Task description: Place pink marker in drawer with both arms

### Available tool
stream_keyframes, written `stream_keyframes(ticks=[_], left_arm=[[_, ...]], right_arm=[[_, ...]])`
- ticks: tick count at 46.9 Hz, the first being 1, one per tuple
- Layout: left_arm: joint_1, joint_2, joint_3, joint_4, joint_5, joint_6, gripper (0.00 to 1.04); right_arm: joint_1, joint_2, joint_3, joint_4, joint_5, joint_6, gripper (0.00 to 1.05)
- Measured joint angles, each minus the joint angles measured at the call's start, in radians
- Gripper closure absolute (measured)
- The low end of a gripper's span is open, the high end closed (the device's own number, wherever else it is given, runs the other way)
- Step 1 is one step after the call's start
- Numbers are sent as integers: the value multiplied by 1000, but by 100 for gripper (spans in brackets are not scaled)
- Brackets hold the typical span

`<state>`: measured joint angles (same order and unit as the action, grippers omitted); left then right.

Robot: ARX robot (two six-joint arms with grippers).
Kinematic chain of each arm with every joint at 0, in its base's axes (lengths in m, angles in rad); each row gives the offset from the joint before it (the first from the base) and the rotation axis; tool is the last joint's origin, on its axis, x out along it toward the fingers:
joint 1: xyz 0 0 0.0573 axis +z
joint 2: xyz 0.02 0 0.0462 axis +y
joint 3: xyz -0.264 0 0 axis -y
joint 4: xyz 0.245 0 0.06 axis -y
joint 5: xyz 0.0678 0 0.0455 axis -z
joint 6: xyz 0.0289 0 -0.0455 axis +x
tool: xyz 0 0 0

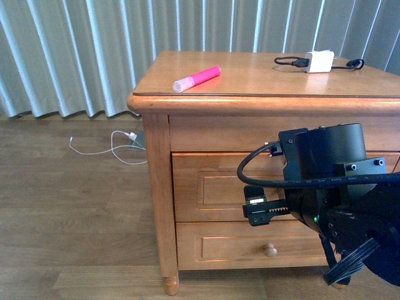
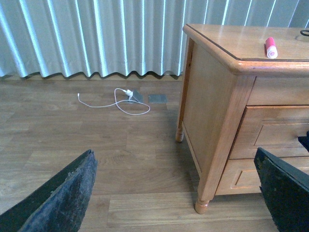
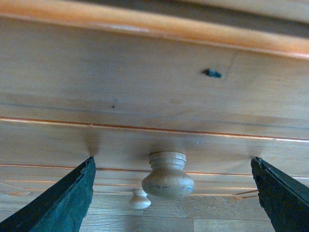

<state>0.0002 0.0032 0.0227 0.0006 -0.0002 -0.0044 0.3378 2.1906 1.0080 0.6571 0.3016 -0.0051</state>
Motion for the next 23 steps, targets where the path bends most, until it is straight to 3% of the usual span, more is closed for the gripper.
stream_keyframes(ticks=[23], left_arm=[[0, 0, 0, 0, 0, 0, 6]], right_arm=[[-13, 9, -2, -3, 11, -1, 9]])
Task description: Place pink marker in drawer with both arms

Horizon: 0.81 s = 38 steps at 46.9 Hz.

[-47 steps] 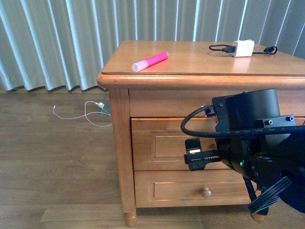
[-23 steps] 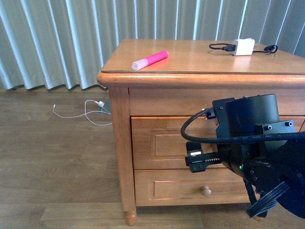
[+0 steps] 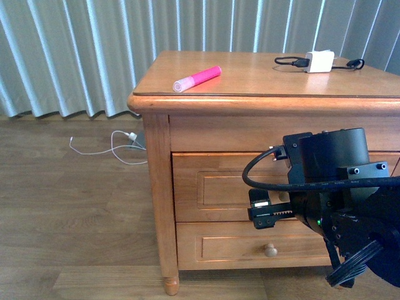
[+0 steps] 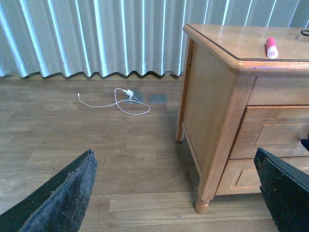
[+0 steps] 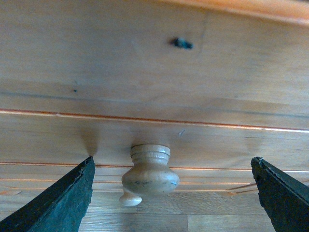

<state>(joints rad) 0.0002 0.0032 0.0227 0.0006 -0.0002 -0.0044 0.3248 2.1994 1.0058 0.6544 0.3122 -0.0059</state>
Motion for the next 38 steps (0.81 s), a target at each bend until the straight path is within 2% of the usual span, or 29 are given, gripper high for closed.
stream_keyframes(ticks=[14, 16, 31, 38], left_arm=[[0, 0, 0, 0, 0, 0, 6], [0, 0, 0, 0, 0, 0, 6], [0, 0, 0, 0, 0, 0, 6], [0, 0, 0, 0, 0, 0, 6]], right_arm=[[3, 0, -1, 14, -16, 13, 9], [4, 0, -1, 14, -19, 15, 12], [11, 0, -1, 6, -29, 17, 78], [13, -14, -1, -45, -38, 30, 81]])
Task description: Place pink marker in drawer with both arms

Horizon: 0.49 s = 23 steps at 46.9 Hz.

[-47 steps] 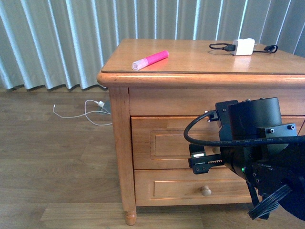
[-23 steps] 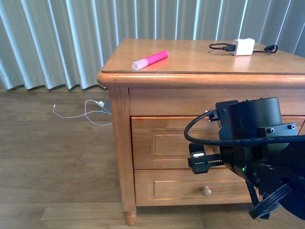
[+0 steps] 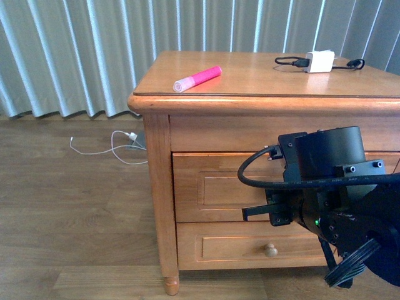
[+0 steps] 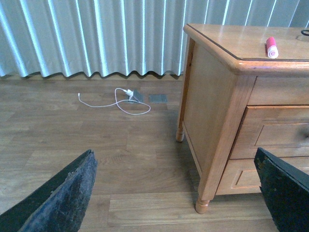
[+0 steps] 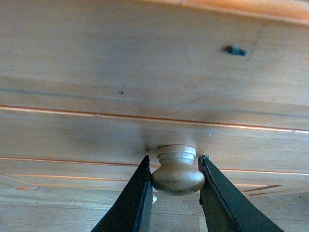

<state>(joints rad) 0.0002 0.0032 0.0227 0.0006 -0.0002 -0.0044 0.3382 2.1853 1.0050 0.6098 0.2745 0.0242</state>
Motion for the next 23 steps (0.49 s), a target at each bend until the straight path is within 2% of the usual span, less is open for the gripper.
stream_keyframes(ticks=[6, 13, 23], left_arm=[[0, 0, 0, 0, 0, 0, 6], [0, 0, 0, 0, 0, 0, 6], [0, 0, 0, 0, 0, 0, 6]], right_arm=[[3, -43, -14, -85, -8, 14, 81], [28, -183, -125, -259, -15, 29, 82], [42, -387, -342, -330, -92, 31, 82]])
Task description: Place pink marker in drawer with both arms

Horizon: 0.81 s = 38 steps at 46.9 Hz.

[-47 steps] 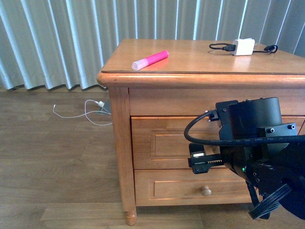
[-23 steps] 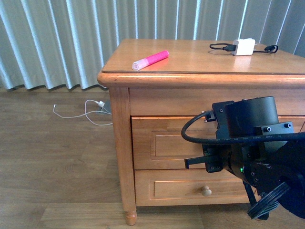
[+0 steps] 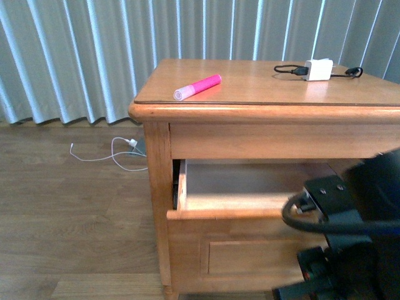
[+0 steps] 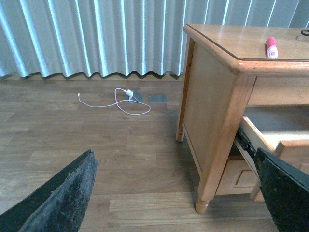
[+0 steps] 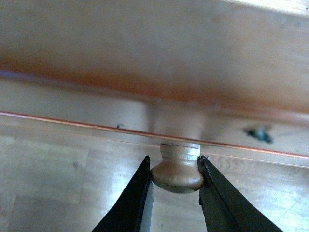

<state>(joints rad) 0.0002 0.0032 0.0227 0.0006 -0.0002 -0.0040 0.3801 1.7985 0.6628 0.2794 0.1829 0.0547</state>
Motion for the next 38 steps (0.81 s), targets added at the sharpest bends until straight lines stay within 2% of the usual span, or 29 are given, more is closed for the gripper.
stream_keyframes(ticks=[9, 21, 32, 38], left_arm=[[0, 0, 0, 0, 0, 0, 6], [0, 0, 0, 0, 0, 0, 6], [0, 0, 0, 0, 0, 0, 6], [0, 0, 0, 0, 0, 0, 6]], right_arm=[[13, -137, -146, -20, -29, -6, 80], [22, -344, -224, -92, -40, 50, 44], [25, -708, -242, -314, -119, 92, 8], [-11, -935, -251, -455, -164, 90, 9]])
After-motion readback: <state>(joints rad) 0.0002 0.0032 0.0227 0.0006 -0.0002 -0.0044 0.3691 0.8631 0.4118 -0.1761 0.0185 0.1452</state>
